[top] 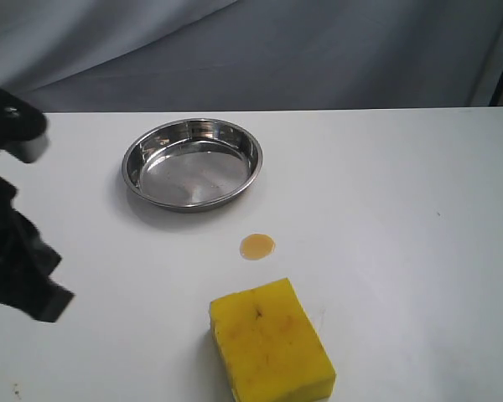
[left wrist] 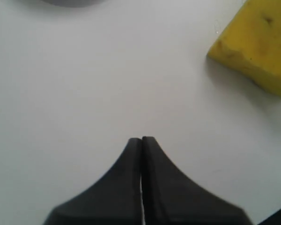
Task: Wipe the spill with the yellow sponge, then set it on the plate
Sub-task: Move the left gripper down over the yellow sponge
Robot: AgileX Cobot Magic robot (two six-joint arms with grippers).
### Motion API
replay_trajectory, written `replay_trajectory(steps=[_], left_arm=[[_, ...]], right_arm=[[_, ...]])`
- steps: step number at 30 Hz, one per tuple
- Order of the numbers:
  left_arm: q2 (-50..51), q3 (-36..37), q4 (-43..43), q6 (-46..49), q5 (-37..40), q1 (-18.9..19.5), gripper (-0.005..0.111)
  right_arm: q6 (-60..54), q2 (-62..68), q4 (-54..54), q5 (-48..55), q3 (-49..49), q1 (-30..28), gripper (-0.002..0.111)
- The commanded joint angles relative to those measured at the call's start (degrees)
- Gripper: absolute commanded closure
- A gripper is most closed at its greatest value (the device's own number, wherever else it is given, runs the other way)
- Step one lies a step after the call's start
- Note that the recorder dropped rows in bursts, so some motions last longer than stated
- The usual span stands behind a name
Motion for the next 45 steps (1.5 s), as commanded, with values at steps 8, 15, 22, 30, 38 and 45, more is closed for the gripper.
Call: replay_trajectory(steps=[8,15,22,30,38,45], left_arm=[[19.8,-14.3,-8.2,-4.4,-8.0,-10.4,0.107],[27.9,-17.5,-8.0,-2.8,-9.9,-10.4,0.106],[32.8,-17.5,-7.9,-2.8,-14.5,-10.4,0.106],[37.5,-17.5,-7.6,-2.8,-19.3,-10.4,0.095],[38.1,-17.5,-8.5,-3.9,-22.1,-10.4,0.054],[40.2,-17.5,-11.2,-4.1,-21.7,-10.4,0.055]], right_arm=[[0.2,-0.3,-0.2,0.0,0.2,0.0,0.108],[0.2,-0.3,-0.2,0.0,0.2,0.0,0.108],[0.2,-0.3,-0.2,-1.4,0.2,0.0,0.108],[0.2,-0.3,0.2,-2.8,0.2,0.0,0.108],[0.2,-0.3,0.3,-3.0,0.2,0.0,0.108],[0.2,-0.3,0.3,-3.1,0.2,0.0,0.108]])
